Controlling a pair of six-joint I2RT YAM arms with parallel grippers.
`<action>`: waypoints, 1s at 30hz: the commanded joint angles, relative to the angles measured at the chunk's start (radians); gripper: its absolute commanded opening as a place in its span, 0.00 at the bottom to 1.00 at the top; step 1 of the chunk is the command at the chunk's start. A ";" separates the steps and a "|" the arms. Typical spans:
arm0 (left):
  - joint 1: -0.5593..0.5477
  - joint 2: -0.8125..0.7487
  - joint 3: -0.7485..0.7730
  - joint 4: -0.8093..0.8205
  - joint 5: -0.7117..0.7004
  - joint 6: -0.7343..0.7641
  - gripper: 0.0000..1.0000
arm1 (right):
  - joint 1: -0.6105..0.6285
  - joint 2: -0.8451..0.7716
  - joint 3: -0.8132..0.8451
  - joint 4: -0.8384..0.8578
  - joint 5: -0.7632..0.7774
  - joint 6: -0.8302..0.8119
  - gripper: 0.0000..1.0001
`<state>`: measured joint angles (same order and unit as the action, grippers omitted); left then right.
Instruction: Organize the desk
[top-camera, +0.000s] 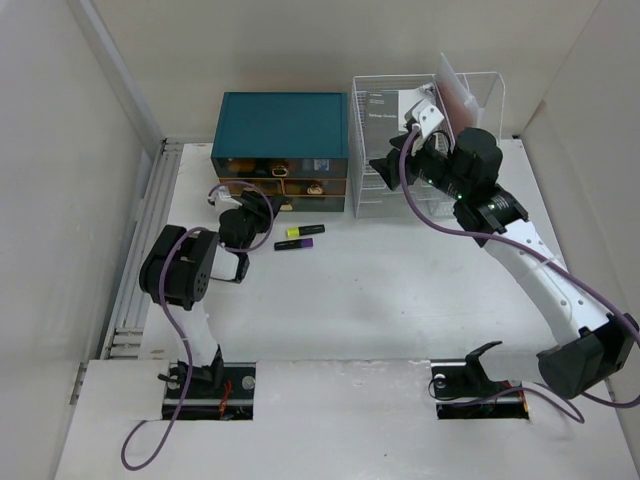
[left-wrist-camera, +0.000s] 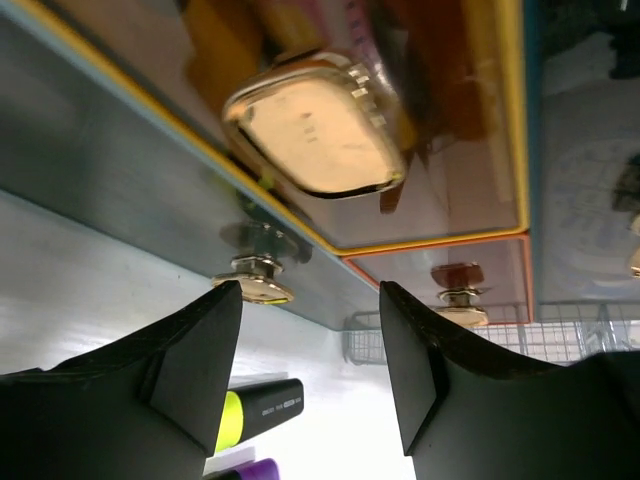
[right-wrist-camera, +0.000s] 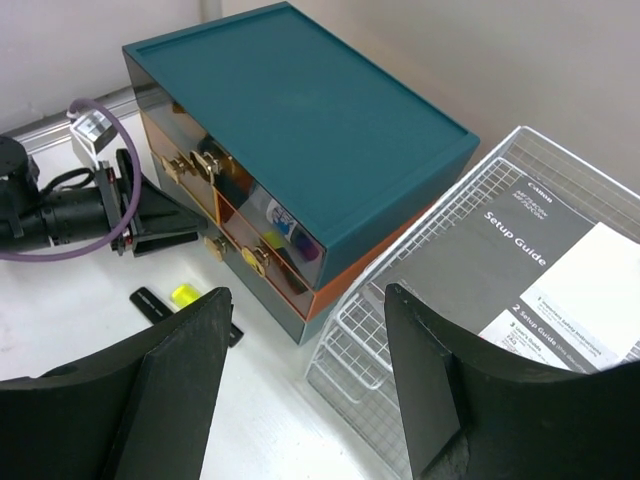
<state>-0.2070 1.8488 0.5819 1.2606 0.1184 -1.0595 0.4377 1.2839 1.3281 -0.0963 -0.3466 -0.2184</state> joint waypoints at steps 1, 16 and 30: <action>-0.008 0.010 0.035 0.045 -0.037 -0.027 0.54 | -0.005 -0.012 -0.001 0.064 0.021 0.024 0.68; -0.046 0.073 0.107 -0.064 -0.100 -0.056 0.50 | -0.005 -0.012 -0.010 0.073 0.040 0.033 0.68; -0.075 0.101 0.147 -0.113 -0.141 -0.046 0.31 | -0.005 -0.021 -0.020 0.083 0.040 0.033 0.68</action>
<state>-0.2745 1.9495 0.6872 1.1168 0.0059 -1.1141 0.4377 1.2839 1.3224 -0.0742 -0.3134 -0.2043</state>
